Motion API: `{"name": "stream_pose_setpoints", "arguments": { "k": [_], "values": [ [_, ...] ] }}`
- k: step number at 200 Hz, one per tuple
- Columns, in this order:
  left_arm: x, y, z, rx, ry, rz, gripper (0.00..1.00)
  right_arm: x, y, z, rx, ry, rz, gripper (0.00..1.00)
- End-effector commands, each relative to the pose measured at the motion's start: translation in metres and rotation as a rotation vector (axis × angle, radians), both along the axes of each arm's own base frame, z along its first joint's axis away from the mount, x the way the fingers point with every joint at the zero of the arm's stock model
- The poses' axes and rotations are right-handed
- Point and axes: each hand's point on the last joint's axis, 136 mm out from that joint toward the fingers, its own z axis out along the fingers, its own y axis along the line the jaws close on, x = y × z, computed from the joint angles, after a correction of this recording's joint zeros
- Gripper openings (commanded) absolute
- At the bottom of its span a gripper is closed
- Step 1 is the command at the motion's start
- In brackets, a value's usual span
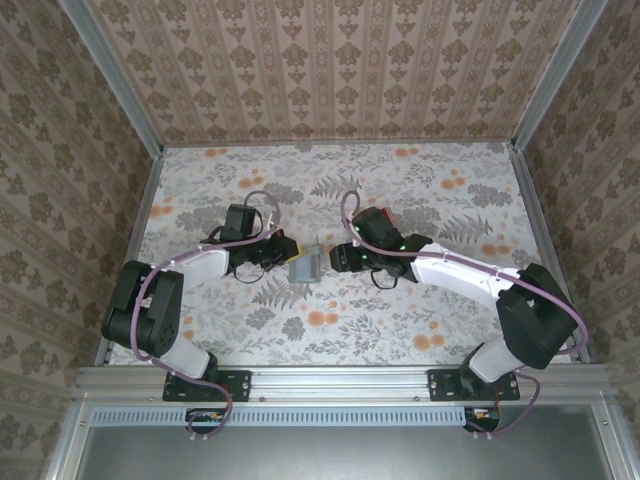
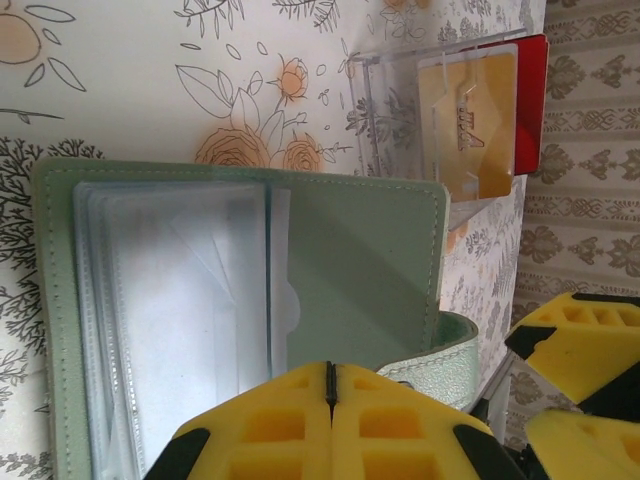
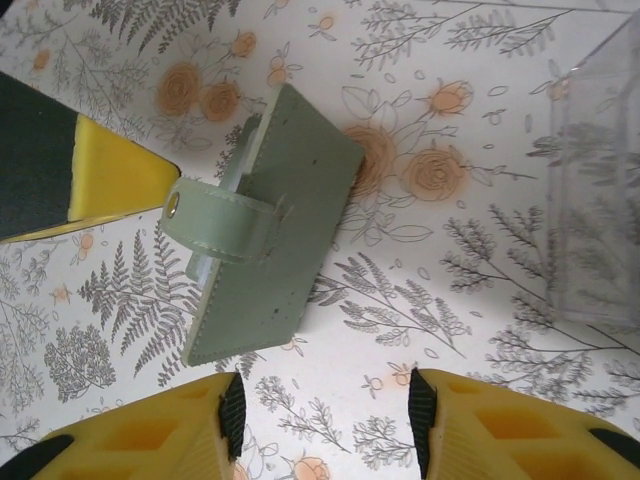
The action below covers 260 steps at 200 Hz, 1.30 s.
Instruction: Put the credit cards into the card holder
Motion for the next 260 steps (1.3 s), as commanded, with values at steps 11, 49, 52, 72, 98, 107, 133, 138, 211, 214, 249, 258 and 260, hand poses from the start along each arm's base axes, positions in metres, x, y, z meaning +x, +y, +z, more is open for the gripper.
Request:
{"name": "stream_pose_setpoints", "arguments": {
  "k": [11, 49, 52, 72, 98, 107, 133, 138, 211, 214, 249, 258, 260],
  "values": [
    [0.007, -0.007, 0.009, -0.006, -0.035, -0.009, 0.00, 0.004, 0.022, -0.013, -0.016, 0.036, 0.034, 0.62],
    [0.008, -0.015, 0.010, -0.004, -0.038, -0.026, 0.00, 0.003, 0.042, -0.018, -0.051, 0.025, 0.073, 0.65],
    [0.009, -0.015, 0.009, -0.004, -0.035, -0.025, 0.00, 0.004, 0.042, -0.020, -0.058, 0.025, 0.071, 0.65],
    [0.009, -0.017, 0.009, -0.006, -0.033, -0.031, 0.00, 0.012, 0.037, -0.025, -0.111, 0.014, 0.044, 0.65],
    [0.008, -0.016, 0.006, -0.001, -0.027, -0.033, 0.00, 0.013, 0.039, -0.025, -0.100, 0.010, 0.043, 0.64],
    [0.008, -0.017, 0.006, -0.001, -0.030, -0.034, 0.00, 0.013, 0.042, -0.022, -0.081, 0.010, 0.048, 0.64],
    [0.009, -0.017, 0.006, -0.001, -0.027, -0.030, 0.00, 0.011, 0.051, -0.007, -0.019, -0.009, 0.065, 0.65],
    [0.009, -0.017, 0.006, -0.002, -0.026, -0.030, 0.00, 0.010, 0.051, -0.003, -0.008, -0.016, 0.065, 0.65],
    [0.009, -0.016, 0.009, -0.002, -0.033, -0.029, 0.00, 0.016, 0.050, -0.014, -0.056, -0.003, 0.041, 0.63],
    [0.009, -0.017, 0.010, -0.003, -0.035, -0.029, 0.00, 0.016, 0.049, -0.017, -0.063, 0.001, 0.042, 0.63],
    [0.007, -0.015, 0.009, 0.005, -0.034, -0.032, 0.00, 0.019, 0.043, -0.034, -0.108, 0.016, 0.018, 0.52],
    [0.007, -0.014, 0.010, 0.007, -0.037, -0.031, 0.00, 0.019, 0.040, -0.037, -0.121, 0.019, 0.011, 0.47],
    [0.006, -0.014, 0.009, 0.006, -0.035, -0.031, 0.00, 0.019, 0.039, -0.038, -0.124, 0.021, 0.008, 0.46]
  ]
}}
